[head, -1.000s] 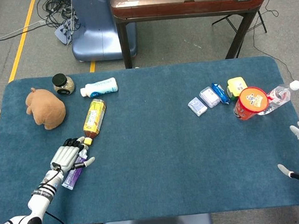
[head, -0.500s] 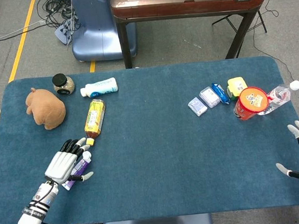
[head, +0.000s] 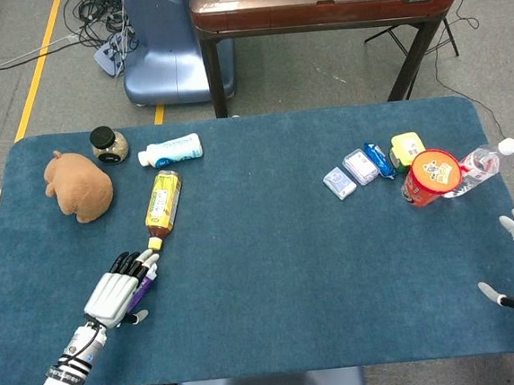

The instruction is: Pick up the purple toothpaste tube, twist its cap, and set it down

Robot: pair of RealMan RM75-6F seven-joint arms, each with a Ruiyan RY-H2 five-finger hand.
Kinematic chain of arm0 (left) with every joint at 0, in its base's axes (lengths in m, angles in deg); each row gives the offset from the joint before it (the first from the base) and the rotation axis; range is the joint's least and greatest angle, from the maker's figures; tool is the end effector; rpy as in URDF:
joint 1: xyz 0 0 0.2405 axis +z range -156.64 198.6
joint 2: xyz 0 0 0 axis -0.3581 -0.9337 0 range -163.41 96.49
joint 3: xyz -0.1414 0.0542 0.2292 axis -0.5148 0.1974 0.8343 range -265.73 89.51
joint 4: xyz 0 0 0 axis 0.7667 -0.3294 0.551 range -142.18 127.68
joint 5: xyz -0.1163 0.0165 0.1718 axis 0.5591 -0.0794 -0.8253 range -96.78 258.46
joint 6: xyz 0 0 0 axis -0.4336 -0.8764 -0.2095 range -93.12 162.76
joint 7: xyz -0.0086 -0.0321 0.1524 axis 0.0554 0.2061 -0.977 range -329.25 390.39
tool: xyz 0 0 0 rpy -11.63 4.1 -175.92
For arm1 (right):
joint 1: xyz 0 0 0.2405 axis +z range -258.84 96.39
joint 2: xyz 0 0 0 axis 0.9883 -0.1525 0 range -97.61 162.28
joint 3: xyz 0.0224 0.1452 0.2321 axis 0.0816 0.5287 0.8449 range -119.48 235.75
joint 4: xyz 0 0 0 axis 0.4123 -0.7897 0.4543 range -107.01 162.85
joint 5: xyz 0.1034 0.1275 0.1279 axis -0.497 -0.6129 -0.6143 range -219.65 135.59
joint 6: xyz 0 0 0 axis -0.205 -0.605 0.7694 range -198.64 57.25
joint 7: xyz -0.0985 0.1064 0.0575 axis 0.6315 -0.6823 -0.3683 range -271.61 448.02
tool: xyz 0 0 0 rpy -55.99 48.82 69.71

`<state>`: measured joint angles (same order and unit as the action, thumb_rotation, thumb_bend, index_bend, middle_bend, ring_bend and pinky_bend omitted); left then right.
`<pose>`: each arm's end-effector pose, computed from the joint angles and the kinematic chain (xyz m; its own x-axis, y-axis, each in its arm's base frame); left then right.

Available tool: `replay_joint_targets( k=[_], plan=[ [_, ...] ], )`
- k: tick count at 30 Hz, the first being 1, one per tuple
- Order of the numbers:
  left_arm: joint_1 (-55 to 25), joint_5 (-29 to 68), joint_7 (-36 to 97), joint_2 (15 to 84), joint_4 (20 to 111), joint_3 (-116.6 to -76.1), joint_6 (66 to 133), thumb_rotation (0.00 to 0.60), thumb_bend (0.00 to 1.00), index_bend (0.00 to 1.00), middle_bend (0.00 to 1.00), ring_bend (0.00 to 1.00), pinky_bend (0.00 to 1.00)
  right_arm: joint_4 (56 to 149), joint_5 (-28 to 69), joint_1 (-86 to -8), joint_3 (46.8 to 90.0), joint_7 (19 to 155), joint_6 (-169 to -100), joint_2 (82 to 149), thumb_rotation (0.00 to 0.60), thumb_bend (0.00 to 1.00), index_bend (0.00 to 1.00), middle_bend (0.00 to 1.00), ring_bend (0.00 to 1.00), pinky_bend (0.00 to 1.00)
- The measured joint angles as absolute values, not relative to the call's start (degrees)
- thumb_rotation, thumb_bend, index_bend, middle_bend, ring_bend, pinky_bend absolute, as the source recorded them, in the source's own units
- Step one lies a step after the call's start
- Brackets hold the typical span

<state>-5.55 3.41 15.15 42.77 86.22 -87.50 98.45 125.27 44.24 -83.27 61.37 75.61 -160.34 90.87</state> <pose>-0.2507 0.2742 0.0370 0.5001 0.2923 0.8151 0.8539 -0.3227 -0.4082 -0.3299 -0.1556 0.2049 0.2009 0.0540 0.9781 -0.9773 0.0803 0.1963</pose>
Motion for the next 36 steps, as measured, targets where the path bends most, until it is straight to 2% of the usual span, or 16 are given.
replay_joint_targets(
  k=[15,26,36],
  plan=[
    [-3.28,1.04,11.99,49.34,74.26,-86.85,102.05,0.6,0.15,0.0,0.0,0.0,0.0,126.3,44.49,-84.01,61.09,76.42,-161.23,90.49,0.6,0.02,0.0,0.0,0.0,0.0],
    [-2.4,-0.49,8.96,51.46,66.22,-86.87,103.8,0.6,0.15,0.0,0.0,0.0,0.0,126.87,44.61,-84.17,61.14,76.89,-161.46,90.22,0.6,0.02,0.0,0.0,0.0,0.0],
    [-3.09,1.58,11.32,52.19,61.86,-89.63,101.81,0.6,0.15,0.0,0.0,0.0,0.0,127.11,44.52,-84.34,61.19,77.0,-161.61,90.18,0.6,0.02,0.0,0.0,0.0,0.0]
  ],
)
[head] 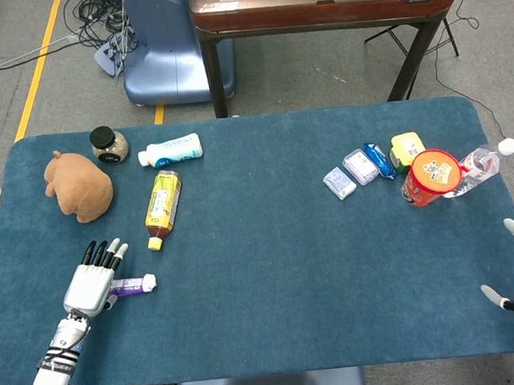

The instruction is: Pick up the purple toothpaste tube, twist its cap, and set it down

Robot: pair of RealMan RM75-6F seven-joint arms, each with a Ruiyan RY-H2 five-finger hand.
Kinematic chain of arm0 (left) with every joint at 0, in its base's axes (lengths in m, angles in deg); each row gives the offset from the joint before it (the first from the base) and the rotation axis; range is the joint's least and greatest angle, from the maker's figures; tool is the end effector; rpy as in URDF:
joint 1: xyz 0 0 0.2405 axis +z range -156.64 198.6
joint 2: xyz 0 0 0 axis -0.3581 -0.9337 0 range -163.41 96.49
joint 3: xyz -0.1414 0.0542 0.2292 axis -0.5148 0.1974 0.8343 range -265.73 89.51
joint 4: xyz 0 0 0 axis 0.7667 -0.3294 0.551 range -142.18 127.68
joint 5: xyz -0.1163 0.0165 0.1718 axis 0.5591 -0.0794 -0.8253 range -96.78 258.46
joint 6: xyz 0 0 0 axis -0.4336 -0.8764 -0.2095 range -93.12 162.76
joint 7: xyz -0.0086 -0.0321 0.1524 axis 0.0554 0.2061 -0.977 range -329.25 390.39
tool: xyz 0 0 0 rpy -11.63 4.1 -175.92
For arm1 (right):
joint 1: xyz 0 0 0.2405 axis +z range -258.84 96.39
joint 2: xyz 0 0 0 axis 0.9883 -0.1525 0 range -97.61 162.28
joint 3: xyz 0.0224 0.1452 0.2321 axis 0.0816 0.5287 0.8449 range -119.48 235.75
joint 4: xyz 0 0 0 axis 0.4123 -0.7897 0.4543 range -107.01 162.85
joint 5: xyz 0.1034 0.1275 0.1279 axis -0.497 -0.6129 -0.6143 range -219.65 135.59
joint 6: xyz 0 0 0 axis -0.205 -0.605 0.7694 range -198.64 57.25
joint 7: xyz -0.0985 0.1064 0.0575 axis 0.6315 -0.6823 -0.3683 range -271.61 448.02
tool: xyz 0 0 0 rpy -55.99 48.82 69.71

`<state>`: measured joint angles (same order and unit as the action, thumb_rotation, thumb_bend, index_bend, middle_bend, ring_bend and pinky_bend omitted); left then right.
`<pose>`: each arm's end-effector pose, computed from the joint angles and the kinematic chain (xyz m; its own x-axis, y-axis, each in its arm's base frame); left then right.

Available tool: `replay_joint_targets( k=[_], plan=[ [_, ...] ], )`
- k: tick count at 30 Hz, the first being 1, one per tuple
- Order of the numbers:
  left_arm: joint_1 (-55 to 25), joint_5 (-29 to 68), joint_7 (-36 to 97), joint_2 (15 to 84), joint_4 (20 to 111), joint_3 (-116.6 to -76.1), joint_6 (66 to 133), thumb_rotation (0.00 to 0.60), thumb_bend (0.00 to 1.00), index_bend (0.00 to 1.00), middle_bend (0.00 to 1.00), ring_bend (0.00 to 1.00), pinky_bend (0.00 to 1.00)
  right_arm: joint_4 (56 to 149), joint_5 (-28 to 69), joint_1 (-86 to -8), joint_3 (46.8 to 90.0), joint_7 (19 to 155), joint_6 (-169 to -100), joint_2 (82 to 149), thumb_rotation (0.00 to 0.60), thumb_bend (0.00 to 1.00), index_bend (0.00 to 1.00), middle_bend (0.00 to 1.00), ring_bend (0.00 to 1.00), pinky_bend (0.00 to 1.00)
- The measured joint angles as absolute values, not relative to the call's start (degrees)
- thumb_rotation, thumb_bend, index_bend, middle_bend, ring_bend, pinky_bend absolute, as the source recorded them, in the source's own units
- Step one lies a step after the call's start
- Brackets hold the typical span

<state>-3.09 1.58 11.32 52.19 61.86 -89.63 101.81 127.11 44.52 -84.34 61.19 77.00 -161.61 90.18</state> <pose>-0.3167 0.3028 0.0332 0.7149 0.1239 0.6882 0.6947 -0.2381 -0.6788 -0.3253 -0.1490 0.2083 0.2075 0.0660 0.9760 -0.9754 0.0903 0.2012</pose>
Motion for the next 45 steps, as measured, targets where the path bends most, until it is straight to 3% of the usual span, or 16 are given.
replay_joint_targets(
  k=[9,11,13,15,20,27,29,34,37,45],
  plan=[
    [-3.62,3.08,12.44,50.0,65.66,-90.54,99.7,0.6,0.15,0.0,0.0,0.0,0.0,126.6,44.39,-84.17,61.23,76.46,-161.13,90.43,0.6,0.02,0.0,0.0,0.0,0.0],
    [-3.62,3.5,12.55,48.88,67.69,-90.53,99.12,0.6,0.15,0.05,0.0,0.0,0.0,126.31,44.34,-84.04,61.26,76.14,-160.87,90.51,0.6,0.02,0.0,0.0,0.0,0.0],
    [-3.66,3.93,12.43,47.51,69.84,-90.55,98.58,0.6,0.16,0.17,0.05,0.01,0.0,126.05,44.32,-83.9,61.32,75.9,-160.7,90.55,0.6,0.02,0.0,0.0,0.0,0.0],
    [-3.78,4.58,12.5,46.6,71.2,-90.69,97.88,0.6,0.21,0.25,0.15,0.06,0.0,125.85,44.33,-83.81,61.36,75.71,-160.59,90.6,0.6,0.02,0.0,0.0,0.0,0.0],
    [-4.39,6.63,12.19,45.81,72.54,-91.03,95.52,0.595,0.24,0.28,0.26,0.13,0.0,125.23,44.15,-83.66,61.41,75.06,-160.21,90.78,0.6,0.02,0.0,0.0,0.0,0.0],
    [-5.39,10.79,8.44,45.68,74.0,-91.3,92.73,0.408,0.25,0.3,0.27,0.14,0.03,124.65,43.81,-83.56,61.5,74.56,-159.91,90.91,0.6,0.02,0.0,0.0,0.0,0.0],
    [-5.64,11.98,8.03,45.71,74.54,-91.37,91.9,0.398,0.25,0.3,0.28,0.14,0.04,124.49,43.71,-83.52,61.5,74.42,-159.75,90.96,0.6,0.02,0.0,0.0,0.0,0.0],
    [-6.01,12.92,7.48,46.82,74.46,-91.58,91.97,0.404,0.25,0.33,0.31,0.17,0.07,124.09,43.46,-83.5,61.52,74.03,-159.55,91.09,0.6,0.02,0.0,0.0,0.0,0.0],
    [-6.06,12.73,7.76,47.3,73.77,-91.51,92.27,0.494,0.25,0.35,0.31,0.17,0.07,124.0,43.36,-83.61,61.5,73.93,-159.63,91.07,0.6,0.02,0.0,0.0,0.0,0.0],
    [-5.93,11.66,8.98,47.81,72.68,-90.9,92.88,0.589,0.25,0.36,0.34,0.19,0.07,124.15,43.36,-83.82,61.48,73.94,-159.87,90.93,0.6,0.02,0.0,0.0,0.0,0.0]
  ],
)
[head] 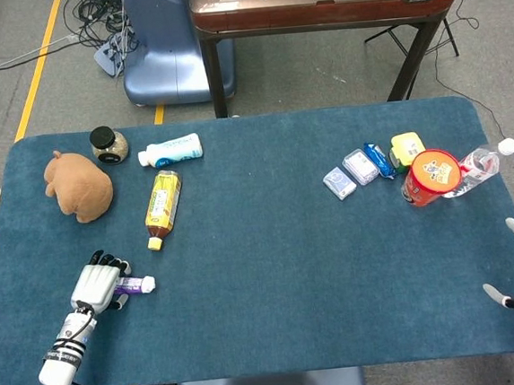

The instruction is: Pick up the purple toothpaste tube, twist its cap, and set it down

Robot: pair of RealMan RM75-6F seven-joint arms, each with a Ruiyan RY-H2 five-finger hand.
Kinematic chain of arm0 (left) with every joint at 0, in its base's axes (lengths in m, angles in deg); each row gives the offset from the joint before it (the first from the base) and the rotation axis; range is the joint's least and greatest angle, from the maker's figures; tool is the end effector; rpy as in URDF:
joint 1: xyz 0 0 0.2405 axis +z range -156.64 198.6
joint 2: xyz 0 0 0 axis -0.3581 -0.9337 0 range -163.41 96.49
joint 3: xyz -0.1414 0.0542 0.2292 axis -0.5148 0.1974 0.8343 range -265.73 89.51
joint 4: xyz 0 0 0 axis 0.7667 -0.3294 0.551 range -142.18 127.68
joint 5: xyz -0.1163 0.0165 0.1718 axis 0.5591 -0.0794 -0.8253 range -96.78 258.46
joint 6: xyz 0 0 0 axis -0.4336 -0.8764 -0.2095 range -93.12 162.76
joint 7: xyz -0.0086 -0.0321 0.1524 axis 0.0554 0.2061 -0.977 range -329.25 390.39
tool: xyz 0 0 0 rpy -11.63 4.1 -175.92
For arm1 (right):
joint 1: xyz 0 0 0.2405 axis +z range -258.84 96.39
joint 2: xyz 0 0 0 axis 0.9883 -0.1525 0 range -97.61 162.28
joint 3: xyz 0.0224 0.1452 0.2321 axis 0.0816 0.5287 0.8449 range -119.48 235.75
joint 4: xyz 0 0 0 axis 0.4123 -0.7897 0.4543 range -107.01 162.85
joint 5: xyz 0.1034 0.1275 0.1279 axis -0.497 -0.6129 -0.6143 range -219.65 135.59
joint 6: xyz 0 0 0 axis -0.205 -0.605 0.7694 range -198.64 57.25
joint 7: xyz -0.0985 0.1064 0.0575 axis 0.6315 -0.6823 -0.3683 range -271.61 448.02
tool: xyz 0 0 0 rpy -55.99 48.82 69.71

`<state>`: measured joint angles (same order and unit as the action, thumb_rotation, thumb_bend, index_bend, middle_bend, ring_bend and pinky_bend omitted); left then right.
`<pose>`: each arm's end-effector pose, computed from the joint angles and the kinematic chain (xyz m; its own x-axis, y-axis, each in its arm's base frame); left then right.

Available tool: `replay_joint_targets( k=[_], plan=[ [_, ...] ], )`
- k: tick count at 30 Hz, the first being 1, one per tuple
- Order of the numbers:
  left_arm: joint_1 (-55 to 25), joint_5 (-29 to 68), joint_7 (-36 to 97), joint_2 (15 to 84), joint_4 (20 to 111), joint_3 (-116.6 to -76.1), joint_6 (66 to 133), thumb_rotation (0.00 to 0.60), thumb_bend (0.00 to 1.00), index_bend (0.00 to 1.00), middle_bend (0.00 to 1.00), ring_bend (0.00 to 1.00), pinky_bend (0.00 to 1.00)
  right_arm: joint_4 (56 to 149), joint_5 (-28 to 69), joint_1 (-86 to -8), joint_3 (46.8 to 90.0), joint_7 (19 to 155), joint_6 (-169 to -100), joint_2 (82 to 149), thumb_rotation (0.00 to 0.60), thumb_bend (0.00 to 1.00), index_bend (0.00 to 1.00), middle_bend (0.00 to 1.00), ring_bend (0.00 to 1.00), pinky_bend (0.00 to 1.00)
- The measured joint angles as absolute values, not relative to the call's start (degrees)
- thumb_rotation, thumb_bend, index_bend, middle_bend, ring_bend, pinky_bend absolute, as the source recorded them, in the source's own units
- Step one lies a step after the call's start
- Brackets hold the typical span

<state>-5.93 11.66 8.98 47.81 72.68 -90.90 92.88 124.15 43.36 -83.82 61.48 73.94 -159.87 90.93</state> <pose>-0.3026 0.3072 0.0286 0.6238 0.3040 0.7201 0.7809 -0.2041 -0.5903 -0.3375 -0.1524 0.2066 0.1906 0.0519 0.9803 -0.9772 0.1051 0.1844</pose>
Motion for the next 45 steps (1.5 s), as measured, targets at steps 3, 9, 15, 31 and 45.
replay_joint_targets(
  k=[3,9,15,31,45],
  plan=[
    [-5.87,11.34,9.69,47.93,72.28,-90.76,92.99,0.597,0.25,0.37,0.35,0.19,0.07,124.37,43.4,-83.81,61.48,74.15,-159.85,90.88,0.6,0.02,0.0,0.0,0.0,0.0],
    [-5.96,10.89,10.86,48.3,71.14,-90.63,92.75,0.6,0.25,0.39,0.37,0.21,0.08,124.88,43.34,-83.89,61.5,74.62,-159.97,90.74,0.6,0.02,0.0,0.0,0.0,0.0],
    [-5.91,9.94,12.85,48.78,69.41,-90.5,92.87,0.6,0.28,0.42,0.4,0.23,0.09,125.6,43.32,-84.07,61.46,75.27,-160.19,90.47,0.6,0.02,0.0,0.0,0.0,0.0],
    [-5.5,6.61,24.18,49.96,65.39,-90.46,92.83,0.6,0.46,0.54,0.62,0.4,0.17,127.87,44.09,-83.95,61.35,77.27,-160.28,89.65,0.6,0.02,0.0,0.0,0.0,0.0],
    [-6.81,-2.39,39.24,45.61,67.63,-90.99,96.44,0.6,0.52,0.59,0.69,0.46,0.22,132.91,51.4,-79.79,62.14,81.93,-159.04,86.42,0.6,0.1,0.02,0.06,0.0,0.0]
  ],
)
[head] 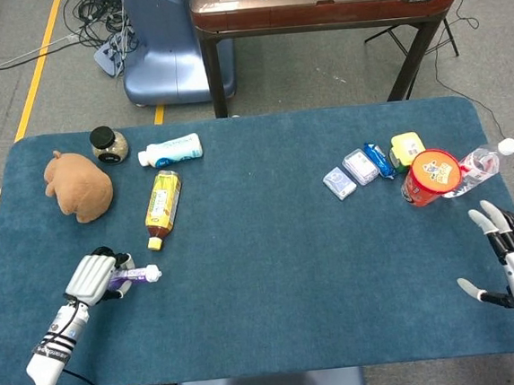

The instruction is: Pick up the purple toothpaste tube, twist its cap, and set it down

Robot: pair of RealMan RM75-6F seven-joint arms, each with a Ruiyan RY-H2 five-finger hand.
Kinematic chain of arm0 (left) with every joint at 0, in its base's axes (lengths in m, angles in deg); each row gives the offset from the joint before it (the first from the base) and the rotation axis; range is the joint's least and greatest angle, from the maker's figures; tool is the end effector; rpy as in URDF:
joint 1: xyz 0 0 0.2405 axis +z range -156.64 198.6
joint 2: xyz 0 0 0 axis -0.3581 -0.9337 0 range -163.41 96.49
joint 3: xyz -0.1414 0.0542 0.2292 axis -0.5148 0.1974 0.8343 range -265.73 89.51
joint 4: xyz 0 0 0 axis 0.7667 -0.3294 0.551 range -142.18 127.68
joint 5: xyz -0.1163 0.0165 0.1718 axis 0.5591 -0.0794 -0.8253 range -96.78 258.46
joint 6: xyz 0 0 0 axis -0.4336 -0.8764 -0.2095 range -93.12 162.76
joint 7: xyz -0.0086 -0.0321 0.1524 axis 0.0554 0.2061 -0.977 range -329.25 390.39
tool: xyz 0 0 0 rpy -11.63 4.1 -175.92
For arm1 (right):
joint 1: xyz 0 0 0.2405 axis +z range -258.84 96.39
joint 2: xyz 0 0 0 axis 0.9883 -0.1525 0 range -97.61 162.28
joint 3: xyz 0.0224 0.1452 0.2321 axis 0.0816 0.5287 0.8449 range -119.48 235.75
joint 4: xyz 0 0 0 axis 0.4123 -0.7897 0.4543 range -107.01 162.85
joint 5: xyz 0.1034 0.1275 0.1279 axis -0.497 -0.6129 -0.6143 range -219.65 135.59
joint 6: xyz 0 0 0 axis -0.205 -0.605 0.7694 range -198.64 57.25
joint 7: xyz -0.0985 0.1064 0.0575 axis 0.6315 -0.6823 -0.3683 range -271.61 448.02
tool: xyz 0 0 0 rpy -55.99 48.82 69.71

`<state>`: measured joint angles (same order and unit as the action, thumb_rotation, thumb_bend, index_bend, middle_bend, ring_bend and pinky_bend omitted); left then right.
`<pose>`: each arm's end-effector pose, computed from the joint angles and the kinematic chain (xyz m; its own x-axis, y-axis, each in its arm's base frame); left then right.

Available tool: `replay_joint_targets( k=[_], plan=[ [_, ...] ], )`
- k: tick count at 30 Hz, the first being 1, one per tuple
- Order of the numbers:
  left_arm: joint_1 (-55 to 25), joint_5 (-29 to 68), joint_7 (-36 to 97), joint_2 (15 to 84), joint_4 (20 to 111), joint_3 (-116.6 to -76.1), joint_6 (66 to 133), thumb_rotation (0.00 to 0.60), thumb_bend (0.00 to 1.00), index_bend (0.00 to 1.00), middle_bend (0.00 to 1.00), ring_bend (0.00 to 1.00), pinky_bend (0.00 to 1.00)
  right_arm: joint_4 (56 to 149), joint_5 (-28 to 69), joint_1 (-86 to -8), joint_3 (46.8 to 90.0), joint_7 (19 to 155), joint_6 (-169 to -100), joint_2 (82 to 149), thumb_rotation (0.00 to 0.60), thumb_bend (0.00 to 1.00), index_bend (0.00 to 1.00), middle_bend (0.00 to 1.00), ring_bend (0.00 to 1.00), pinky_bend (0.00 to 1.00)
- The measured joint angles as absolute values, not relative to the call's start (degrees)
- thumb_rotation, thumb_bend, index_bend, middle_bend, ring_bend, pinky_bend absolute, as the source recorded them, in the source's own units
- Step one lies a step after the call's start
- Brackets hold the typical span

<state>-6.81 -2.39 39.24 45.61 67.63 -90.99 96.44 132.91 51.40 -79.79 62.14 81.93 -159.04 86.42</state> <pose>-0.2903 0.3220 0.0532 0.3666 0.2627 0.8925 0.9170 -0.2641 -0.2989 -0.2786 -0.1765 0.2089 0.2539 0.0363 0.9665 -0.9608 -0.1057 0.2564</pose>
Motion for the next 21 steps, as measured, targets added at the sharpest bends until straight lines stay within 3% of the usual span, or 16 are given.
replay_joint_targets(
  k=[3,7,11,21],
  plan=[
    [-7.48,-3.1,40.26,43.64,71.18,-91.52,96.73,0.6,0.52,0.59,0.72,0.52,0.24,135.33,53.89,-77.57,62.85,83.57,-157.95,85.28,0.6,0.14,0.1,0.08,0.0,0.0],
    [-8.75,-3.29,40.25,40.78,76.9,-92.34,95.98,0.6,0.53,0.59,0.74,0.54,0.25,138.93,57.24,-73.5,63.93,86.04,-154.58,83.97,0.6,0.19,0.16,0.09,0.0,0.0],
    [-10.5,-2.39,39.22,38.27,82.62,-93.56,94.04,0.6,0.54,0.6,0.74,0.54,0.25,142.17,59.12,-69.18,64.94,87.93,-149.77,83.2,0.59,0.21,0.17,0.09,0.0,0.0],
    [-15.17,0.77,36.17,34.61,93.02,-96.94,89.63,0.6,0.55,0.6,0.75,0.53,0.25,148.54,58.23,-57.48,68.31,95.32,-136.02,86.6,0.486,0.23,0.17,0.09,0.0,0.0]
  ],
)
